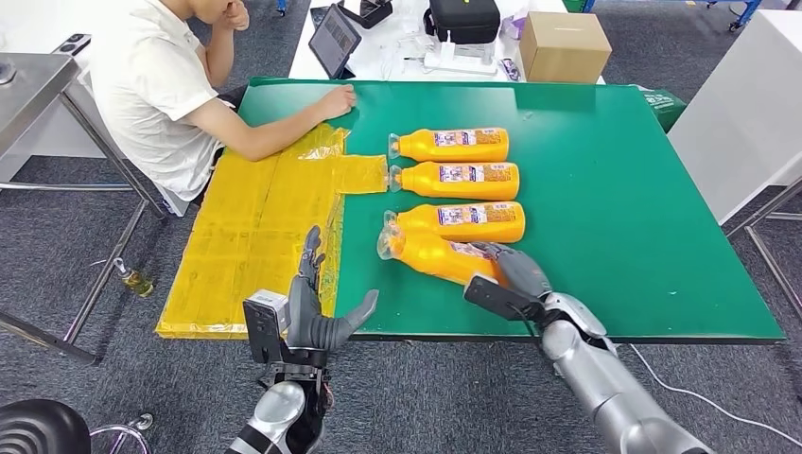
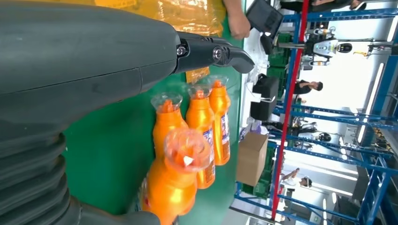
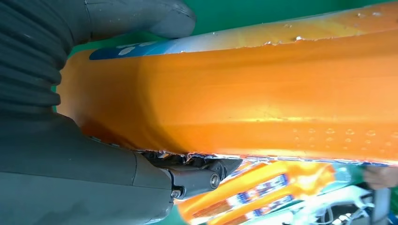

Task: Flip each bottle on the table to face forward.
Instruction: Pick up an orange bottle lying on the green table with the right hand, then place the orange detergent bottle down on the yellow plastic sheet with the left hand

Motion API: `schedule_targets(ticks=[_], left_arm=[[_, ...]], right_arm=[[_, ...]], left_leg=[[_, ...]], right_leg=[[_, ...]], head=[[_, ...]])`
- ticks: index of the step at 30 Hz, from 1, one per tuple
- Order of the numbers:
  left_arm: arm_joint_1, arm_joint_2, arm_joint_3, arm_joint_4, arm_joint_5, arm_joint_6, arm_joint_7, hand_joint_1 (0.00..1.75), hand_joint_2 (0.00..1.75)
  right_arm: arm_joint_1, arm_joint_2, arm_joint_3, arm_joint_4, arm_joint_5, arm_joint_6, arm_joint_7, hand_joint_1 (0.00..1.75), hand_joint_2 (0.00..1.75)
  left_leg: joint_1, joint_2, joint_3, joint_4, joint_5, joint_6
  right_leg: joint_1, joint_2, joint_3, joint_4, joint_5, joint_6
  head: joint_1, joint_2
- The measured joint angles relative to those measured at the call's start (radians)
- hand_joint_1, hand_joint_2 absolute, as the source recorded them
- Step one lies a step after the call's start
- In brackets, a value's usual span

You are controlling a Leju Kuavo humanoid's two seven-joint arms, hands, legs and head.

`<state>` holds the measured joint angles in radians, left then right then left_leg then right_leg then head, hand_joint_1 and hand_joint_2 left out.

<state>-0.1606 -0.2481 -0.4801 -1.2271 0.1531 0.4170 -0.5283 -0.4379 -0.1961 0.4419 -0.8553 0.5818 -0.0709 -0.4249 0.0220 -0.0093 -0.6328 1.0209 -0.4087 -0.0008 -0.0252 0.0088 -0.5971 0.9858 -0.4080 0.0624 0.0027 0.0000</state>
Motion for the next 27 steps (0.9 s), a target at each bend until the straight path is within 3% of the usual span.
schedule_targets(ticks=[4, 7, 10, 19, 27], left_arm=[[0.000, -0.007, 0.003, -0.001, 0.033, -0.020, 0.021, 0.00, 1.75], [0.005, -0.008, 0.009, -0.001, 0.215, -0.141, 0.120, 0.00, 1.75], [0.013, -0.007, 0.011, -0.003, 0.322, -0.209, 0.131, 0.00, 1.75], [-0.004, 0.000, -0.017, -0.014, 0.329, -0.187, 0.101, 0.00, 1.75], [-0.015, 0.019, -0.043, -0.024, 0.394, -0.262, 0.161, 0.00, 1.75]], right_arm=[[0.035, 0.007, -0.014, -0.053, -0.010, -0.006, -0.003, 1.75, 1.75], [0.055, 0.025, -0.024, -0.083, -0.048, -0.029, -0.047, 1.75, 1.75], [0.076, 0.067, -0.025, -0.130, -0.092, -0.056, -0.073, 1.75, 1.75], [0.082, 0.194, 0.024, -0.185, -0.168, -0.093, -0.077, 1.73, 1.75], [0.075, 0.265, 0.072, -0.125, -0.194, -0.107, -0.088, 1.72, 1.75]], left_leg=[[0.000, -0.001, -0.002, 0.000, 0.000, 0.000], [0.000, -0.001, -0.004, 0.000, 0.000, 0.000], [0.000, 0.000, -0.007, 0.000, 0.000, 0.000], [0.001, 0.000, -0.009, 0.000, 0.001, -0.001], [0.001, -0.001, -0.010, 0.000, 0.001, -0.001]], right_leg=[[0.000, 0.000, 0.000, 0.000, 0.000, 0.000], [0.000, 0.000, -0.001, 0.000, 0.000, 0.000], [0.000, 0.000, -0.006, 0.001, 0.000, 0.000], [0.001, 0.000, -0.007, 0.001, -0.001, 0.000], [0.001, -0.001, -0.009, 0.001, -0.001, 0.000]], head=[[0.000, 0.000], [0.001, 0.000], [0.000, 0.000], [0.000, 0.000], [0.000, 0.000]])
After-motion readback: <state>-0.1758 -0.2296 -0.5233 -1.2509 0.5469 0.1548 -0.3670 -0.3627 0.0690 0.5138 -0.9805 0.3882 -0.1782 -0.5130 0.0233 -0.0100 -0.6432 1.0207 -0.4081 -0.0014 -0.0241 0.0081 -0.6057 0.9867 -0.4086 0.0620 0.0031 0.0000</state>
